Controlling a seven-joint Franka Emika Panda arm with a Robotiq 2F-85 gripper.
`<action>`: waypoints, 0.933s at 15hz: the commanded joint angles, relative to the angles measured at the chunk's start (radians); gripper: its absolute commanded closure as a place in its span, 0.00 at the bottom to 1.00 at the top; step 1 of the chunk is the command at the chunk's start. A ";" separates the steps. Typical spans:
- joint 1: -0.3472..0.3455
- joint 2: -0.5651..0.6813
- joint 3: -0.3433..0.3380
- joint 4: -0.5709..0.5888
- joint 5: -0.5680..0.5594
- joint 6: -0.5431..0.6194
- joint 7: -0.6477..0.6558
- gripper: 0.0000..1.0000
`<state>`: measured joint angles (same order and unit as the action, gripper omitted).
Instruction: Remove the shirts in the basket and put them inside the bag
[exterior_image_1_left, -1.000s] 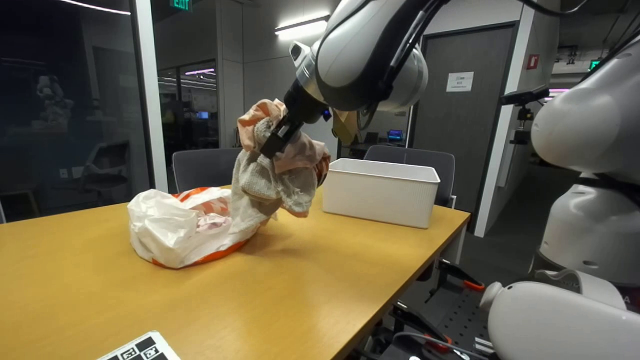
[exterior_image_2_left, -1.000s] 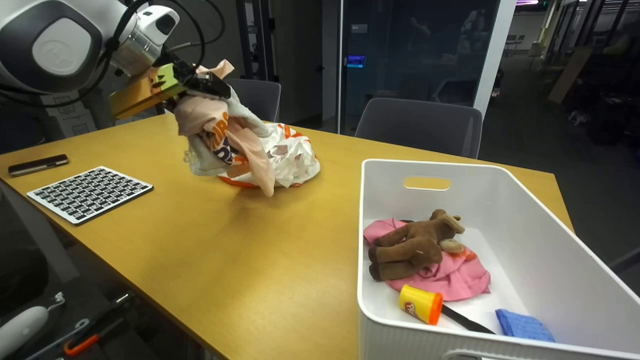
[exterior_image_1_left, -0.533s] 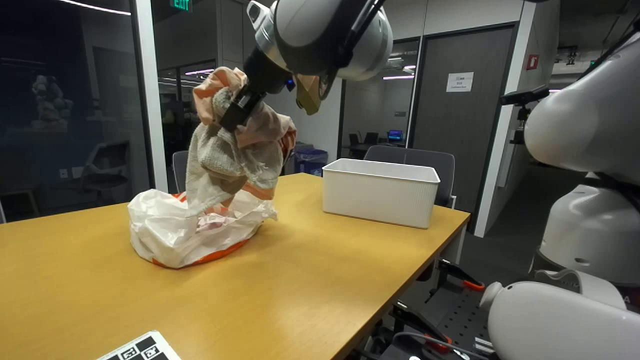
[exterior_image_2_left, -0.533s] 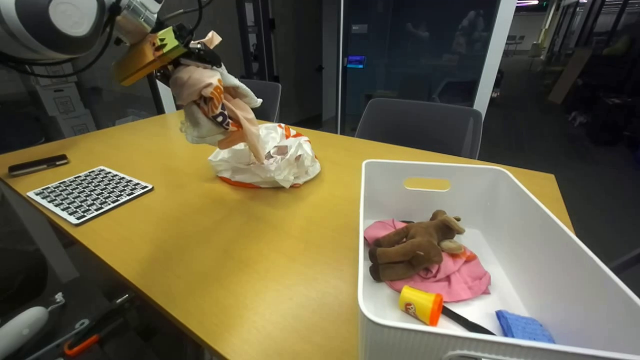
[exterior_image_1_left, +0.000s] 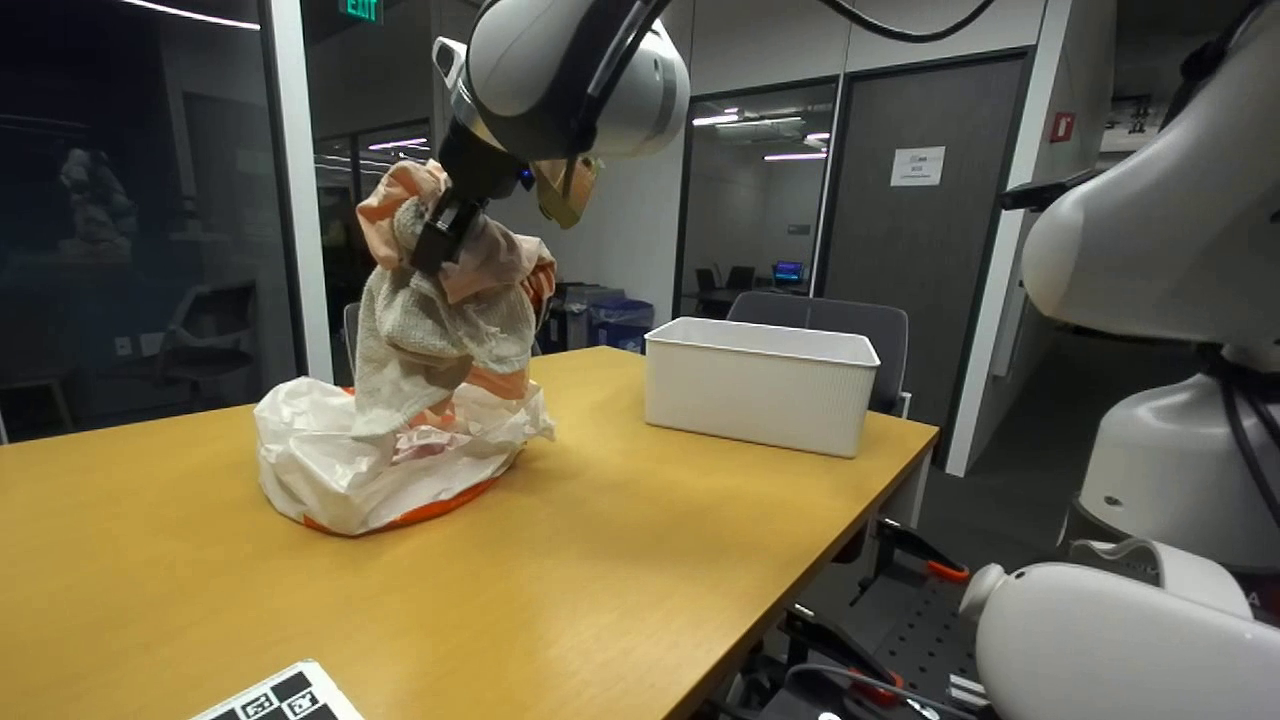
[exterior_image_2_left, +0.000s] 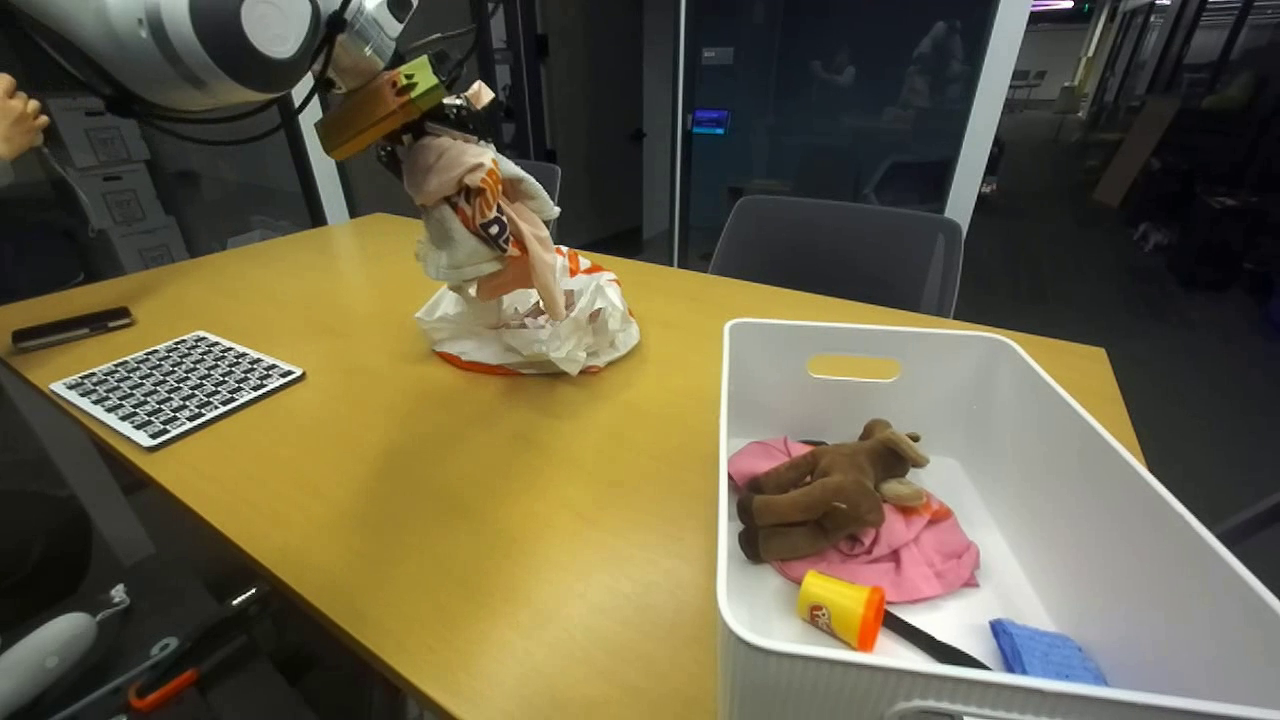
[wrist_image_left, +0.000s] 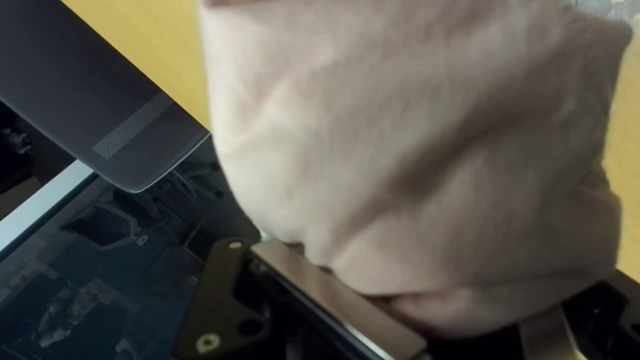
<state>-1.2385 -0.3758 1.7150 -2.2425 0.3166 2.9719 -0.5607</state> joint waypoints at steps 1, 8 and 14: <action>-0.272 0.051 0.250 0.107 0.018 -0.074 -0.050 0.98; -0.695 -0.096 0.652 0.280 0.203 -0.172 -0.213 0.98; -0.921 -0.253 0.794 0.463 0.215 -0.238 -0.271 0.98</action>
<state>-2.0498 -0.5369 2.4458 -1.9150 0.5202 2.7773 -0.7980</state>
